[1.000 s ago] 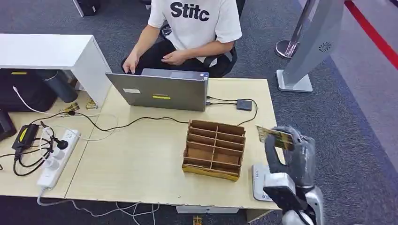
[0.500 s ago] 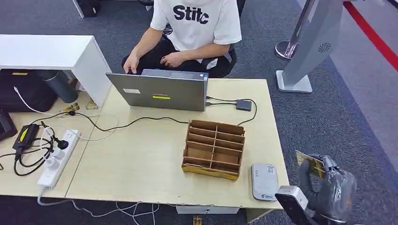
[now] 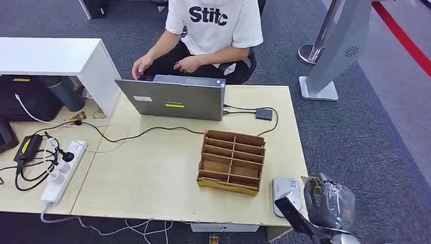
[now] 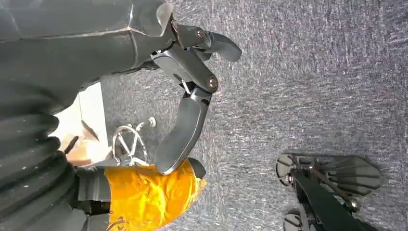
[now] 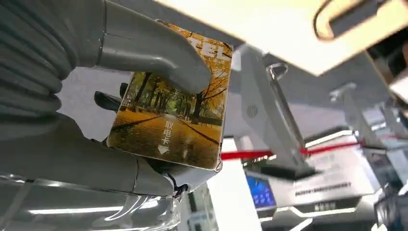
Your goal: Pass the card to the sensor for recognition and then transmit it.
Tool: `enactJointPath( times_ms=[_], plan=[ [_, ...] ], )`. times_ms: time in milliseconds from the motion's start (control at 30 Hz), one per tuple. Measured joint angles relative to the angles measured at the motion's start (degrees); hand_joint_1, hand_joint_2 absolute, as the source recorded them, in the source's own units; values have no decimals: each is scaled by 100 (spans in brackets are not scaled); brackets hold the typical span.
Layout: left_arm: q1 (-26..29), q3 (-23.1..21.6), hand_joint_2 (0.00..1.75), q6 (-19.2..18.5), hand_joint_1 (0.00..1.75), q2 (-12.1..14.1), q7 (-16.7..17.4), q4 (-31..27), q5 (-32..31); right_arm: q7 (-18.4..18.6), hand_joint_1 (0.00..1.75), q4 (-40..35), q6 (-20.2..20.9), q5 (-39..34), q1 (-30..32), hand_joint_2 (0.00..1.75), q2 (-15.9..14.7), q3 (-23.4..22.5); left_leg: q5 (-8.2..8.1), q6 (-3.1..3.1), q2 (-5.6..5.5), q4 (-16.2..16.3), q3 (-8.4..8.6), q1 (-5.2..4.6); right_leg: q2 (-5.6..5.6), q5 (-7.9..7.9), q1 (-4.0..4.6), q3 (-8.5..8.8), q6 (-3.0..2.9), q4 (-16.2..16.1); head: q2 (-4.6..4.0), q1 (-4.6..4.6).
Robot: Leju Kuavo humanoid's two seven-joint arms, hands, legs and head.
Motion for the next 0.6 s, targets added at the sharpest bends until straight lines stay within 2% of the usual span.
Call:
enactJointPath(
  times_ms=[167,400,600],
  plan=[
    [-1,20,175,-22,0,26,-13,0,-57,142,175,275,223,13,-54,175,-151,243,0,0,0,0,0,0,0,0,0,0,0,0,0,0],
    [-2,26,175,-22,0,44,-13,0,-65,196,175,467,262,59,-86,175,-247,395,0,0,0,0,0,0,0,0,0,0,0,0,0,0],
    [-5,68,175,-24,0,46,-13,0,-160,603,175,627,470,317,-137,175,-312,555,0,0,0,0,0,0,0,0,0,0,0,0,0,2]
  ],
)
